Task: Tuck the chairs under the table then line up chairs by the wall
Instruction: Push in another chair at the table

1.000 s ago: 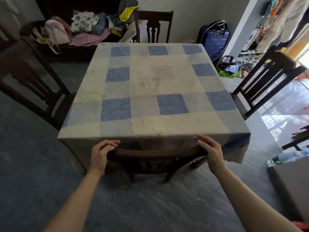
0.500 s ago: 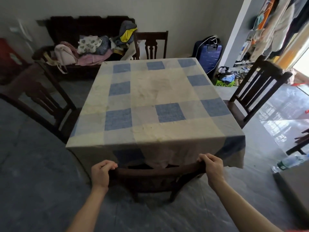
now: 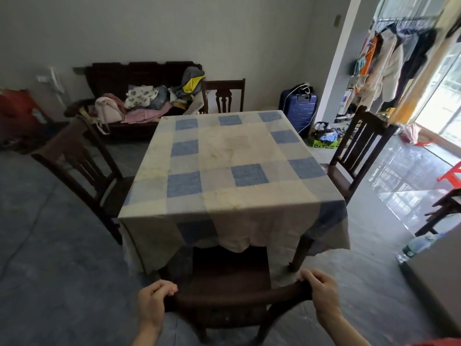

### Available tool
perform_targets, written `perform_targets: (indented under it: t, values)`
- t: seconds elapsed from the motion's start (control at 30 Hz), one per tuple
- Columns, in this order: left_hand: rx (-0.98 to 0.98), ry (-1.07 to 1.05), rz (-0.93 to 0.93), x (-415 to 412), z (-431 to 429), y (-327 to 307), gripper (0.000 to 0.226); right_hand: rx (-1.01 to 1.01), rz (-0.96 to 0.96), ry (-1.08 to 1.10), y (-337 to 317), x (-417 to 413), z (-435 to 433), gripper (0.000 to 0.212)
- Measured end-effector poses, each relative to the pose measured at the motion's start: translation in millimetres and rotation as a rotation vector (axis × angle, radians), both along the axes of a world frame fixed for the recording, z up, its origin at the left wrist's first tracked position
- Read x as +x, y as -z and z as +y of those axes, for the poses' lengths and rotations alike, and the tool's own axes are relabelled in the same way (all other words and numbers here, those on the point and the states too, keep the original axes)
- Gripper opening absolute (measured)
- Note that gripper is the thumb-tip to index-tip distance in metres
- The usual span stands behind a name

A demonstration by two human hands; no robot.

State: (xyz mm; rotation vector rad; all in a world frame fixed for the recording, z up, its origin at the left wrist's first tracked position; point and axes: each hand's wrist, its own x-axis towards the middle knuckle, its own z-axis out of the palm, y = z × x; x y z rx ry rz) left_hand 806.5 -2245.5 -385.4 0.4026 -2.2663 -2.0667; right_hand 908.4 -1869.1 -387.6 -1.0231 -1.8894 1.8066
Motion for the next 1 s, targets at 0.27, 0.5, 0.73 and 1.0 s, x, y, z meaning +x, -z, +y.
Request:
perform_targets:
  t: [0.27, 0.5, 0.73, 1.0]
  values:
    - [-0.008, 0.026, -0.028, 43.9, -21.0, 2.1, 0.033, -0.01, 0.014, 0.025, -6.3, 50.8, -24.6, 0.035]
    - [-0.016, 0.042, -0.045, 52.4, -22.4, 2.6, 0.043, -0.01, 0.006, 0.041, -7.2, 57.9, -25.4, 0.03]
    - [0.008, 0.03, -0.055, 49.1, -22.6, 5.9, 0.047, 0.013, -0.024, 0.052, -2.7, 55.0, -23.3, 0.036]
    - [-0.006, 0.179, -0.106, 48.4, -30.6, 0.7, 0.037, 0.102, -0.078, -0.066, -7.6, 61.8, -18.4, 0.033]
